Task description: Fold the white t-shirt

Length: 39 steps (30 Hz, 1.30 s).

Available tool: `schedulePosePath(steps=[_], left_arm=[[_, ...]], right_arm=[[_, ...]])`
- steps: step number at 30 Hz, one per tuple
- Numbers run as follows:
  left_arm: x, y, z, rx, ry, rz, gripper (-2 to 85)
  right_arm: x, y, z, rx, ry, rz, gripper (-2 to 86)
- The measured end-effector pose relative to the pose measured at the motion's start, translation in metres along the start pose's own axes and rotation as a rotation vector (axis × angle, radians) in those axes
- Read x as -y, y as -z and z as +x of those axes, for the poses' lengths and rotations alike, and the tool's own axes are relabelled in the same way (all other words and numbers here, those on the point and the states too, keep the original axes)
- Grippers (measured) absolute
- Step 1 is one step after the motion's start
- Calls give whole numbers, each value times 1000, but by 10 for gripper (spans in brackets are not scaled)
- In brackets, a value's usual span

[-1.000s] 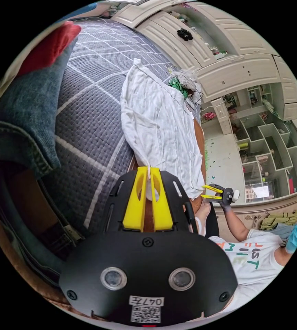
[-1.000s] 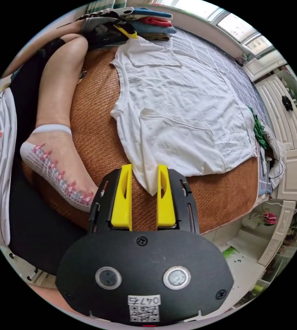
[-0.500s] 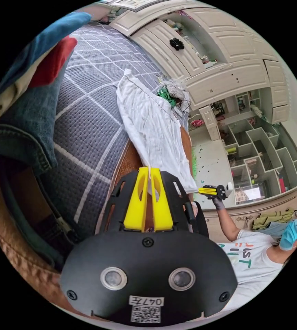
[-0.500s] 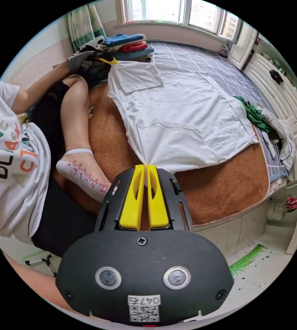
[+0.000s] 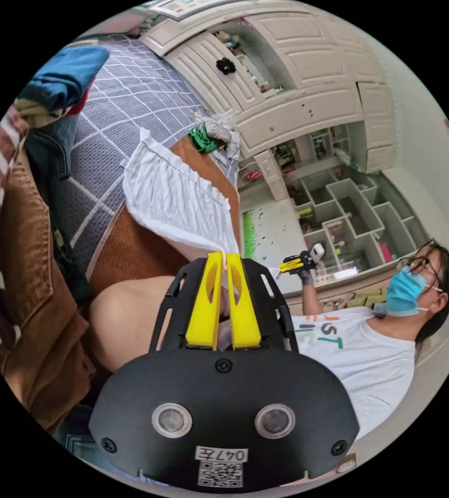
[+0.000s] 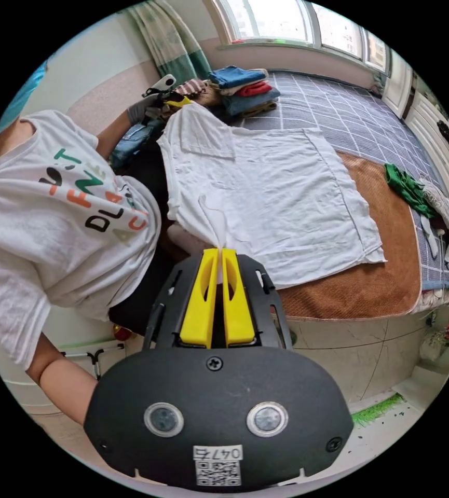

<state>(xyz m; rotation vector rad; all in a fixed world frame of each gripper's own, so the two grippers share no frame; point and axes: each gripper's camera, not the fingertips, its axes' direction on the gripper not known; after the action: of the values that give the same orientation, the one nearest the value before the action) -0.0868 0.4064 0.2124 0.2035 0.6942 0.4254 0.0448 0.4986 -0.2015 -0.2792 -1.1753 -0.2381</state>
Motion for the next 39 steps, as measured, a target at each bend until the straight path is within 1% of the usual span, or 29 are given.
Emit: schedulePosePath(steps=[1, 2, 3, 4, 5, 6, 7, 8, 9, 10, 11, 12, 13, 14, 15, 16, 17, 18, 19, 22, 25, 28, 29, 32, 34, 36, 37, 39], left_arm=[[13, -5, -13, -23, 38, 44, -9], [22, -9, -19, -33, 56, 65, -9], [44, -19, -32, -51, 93, 101, -9], [71, -31, -44, -68, 127, 131, -9], [87, -39, -49, -74, 142, 142, -8], [122, -56, -60, -75, 166, 141, -7], [157, -74, -70, -56, 204, 149, -5], [176, -84, -76, -37, 222, 152, -4], [212, -105, -87, 6, 259, 144, 1], [245, -127, -101, 50, 293, 128, 9], [259, -137, -109, 75, 313, 123, 40], [280, -158, -125, 131, 374, 87, 103], [291, -174, -137, 164, 426, 53, 165], [295, -179, -140, 165, 437, 49, 196], [298, -183, -140, 154, 420, 57, 219], [297, -179, -132, 161, 363, 76, 230], [295, -176, -126, 173, 328, 84, 231], [287, -167, -111, 204, 250, 89, 230], [274, -158, -95, 251, 180, 79, 227], [225, -145, -71, 394, 105, 34, 207], [178, -142, -78, 467, 147, 45, 203], [146, -143, -100, 529, 233, 80, 214], [142, -144, -104, 527, 248, 83, 216], [129, -148, -124, 414, 297, 83, 224], [128, -151, -127, 394, 277, 81, 223], [128, -156, -128, 413, 267, 77, 221], [128, -160, -129, 417, 270, 69, 220], [128, -170, -132, 415, 276, 51, 218]], right_arm=[[2, -1, 15, -1, -19, 6, -7], [6, -3, 50, 1, -58, 12, -7], [10, -5, 87, 1, -99, 13, -6], [12, -6, 107, 3, -118, 12, -6], [17, -10, 147, 6, -154, 2, -6], [21, -14, 189, 15, -200, -6, -5], [22, -17, 210, 22, -220, -9, -4], [25, -24, 252, 35, -264, -14, -1], [26, -33, 296, 48, -336, -8, 5], [25, -37, 316, 50, -374, 4, 10], [20, -48, 352, 28, -461, 41, 40], [10, -62, 380, -10, -574, 53, 92], [5, -69, 391, -21, -629, 52, 98], [-9, -78, 402, -31, -699, 82, 110], [-25, -78, 399, -67, -736, 168, 108], [-33, -78, 395, -90, -751, 212, 107], [-50, -77, 382, -127, -769, 289, 99], [-65, -81, 367, -144, -781, 336, 93], [-71, -85, 359, -145, -790, 344, 91], [-88, -118, 324, -141, -810, 319, 87], [-84, -149, 310, -173, -867, 267, 95], [-70, -157, 313, -218, -923, 287, 90], [-62, -156, 316, -229, -940, 299, 80], [-34, -156, 320, -195, -903, 283, 32], [-22, -157, 317, -242, -941, 249, 34], [-11, -162, 312, -281, -1039, 160, 70], [-7, -161, 308, -292, -1051, 154, 73], [26, -139, 265, -401, -998, 261, 69]])
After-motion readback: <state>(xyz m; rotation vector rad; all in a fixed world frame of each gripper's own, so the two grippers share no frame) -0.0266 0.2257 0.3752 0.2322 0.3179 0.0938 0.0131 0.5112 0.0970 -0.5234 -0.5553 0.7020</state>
